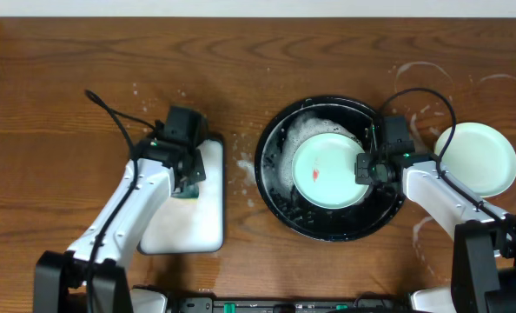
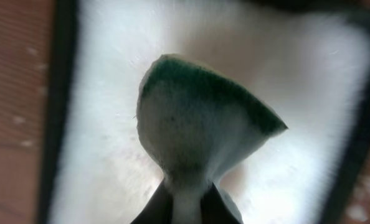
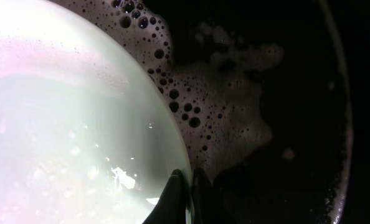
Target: Clean dirty plates on tray and stack at the side
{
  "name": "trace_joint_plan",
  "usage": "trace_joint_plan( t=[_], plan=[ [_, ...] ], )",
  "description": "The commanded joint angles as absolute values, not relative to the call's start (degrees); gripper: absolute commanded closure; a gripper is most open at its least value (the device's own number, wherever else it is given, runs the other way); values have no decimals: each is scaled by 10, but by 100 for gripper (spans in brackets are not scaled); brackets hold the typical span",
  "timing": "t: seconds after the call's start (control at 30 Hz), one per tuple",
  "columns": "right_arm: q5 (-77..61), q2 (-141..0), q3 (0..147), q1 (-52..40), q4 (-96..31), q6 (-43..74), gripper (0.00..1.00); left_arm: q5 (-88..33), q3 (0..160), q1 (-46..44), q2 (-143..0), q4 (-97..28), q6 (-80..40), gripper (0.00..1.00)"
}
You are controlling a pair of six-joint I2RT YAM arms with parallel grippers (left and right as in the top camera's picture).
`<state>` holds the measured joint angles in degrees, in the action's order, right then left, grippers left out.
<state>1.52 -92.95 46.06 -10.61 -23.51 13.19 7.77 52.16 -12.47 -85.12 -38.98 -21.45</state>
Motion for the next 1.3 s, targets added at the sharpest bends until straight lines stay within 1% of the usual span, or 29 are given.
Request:
trace_joint_plan(
  t=[0.0, 0.1, 0.13, 0.3, 0.43, 0.53, 0.63, 0.67, 0.77, 0.83, 0.9, 1.0, 1.03, 1.13, 1.17, 1.27],
  plan=[
    [25, -940, 463, -109, -233, 137, 99, 75, 478, -122, -869, -344, -233, 92],
    [25, -940, 463, -109, -231, 137, 99, 74, 453, -122, -889, -296, -242, 91],
    [25, -940, 463, -109, -231, 137, 99, 72, 447, -122, -898, -289, -251, 89],
    [20, -940, 463, -109, -234, 137, 99, 25, 442, -122, -963, -268, -256, 87],
    [19, -940, 463, -109, -234, 137, 99, 25, 461, -117, -979, -288, -251, 86],
    [19, -940, 463, -109, -234, 137, 99, 25, 491, -107, -962, -328, -251, 83],
    [19, -940, 463, -109, -234, 137, 99, 25, 527, -99, -934, -375, -251, 64],
    [19, -940, 463, -109, -234, 137, 99, 25, 535, -98, -926, -384, -251, 61],
    [19, -940, 463, -109, -234, 137, 99, 25, 539, -98, -899, -388, -242, 60],
    [19, -940, 463, -109, -234, 137, 99, 25, 532, -98, -900, -392, -243, 63],
    [19, -940, 463, -109, -233, 137, 99, 24, 517, -98, -900, -387, -243, 64],
    [19, -940, 463, -109, -233, 137, 99, 25, 479, -98, -908, -358, -243, 71],
    [19, -940, 463, -109, -233, 137, 99, 25, 467, -98, -912, -343, -243, 75],
    [19, -940, 463, -109, -233, 137, 99, 21, 433, -98, -928, -297, -243, 91],
    [19, -940, 463, -109, -233, 137, 99, 21, 427, -98, -934, -288, -244, 92],
    [19, -940, 463, -109, -233, 137, 99, 19, 424, -98, -954, -275, -245, 92]
  ],
)
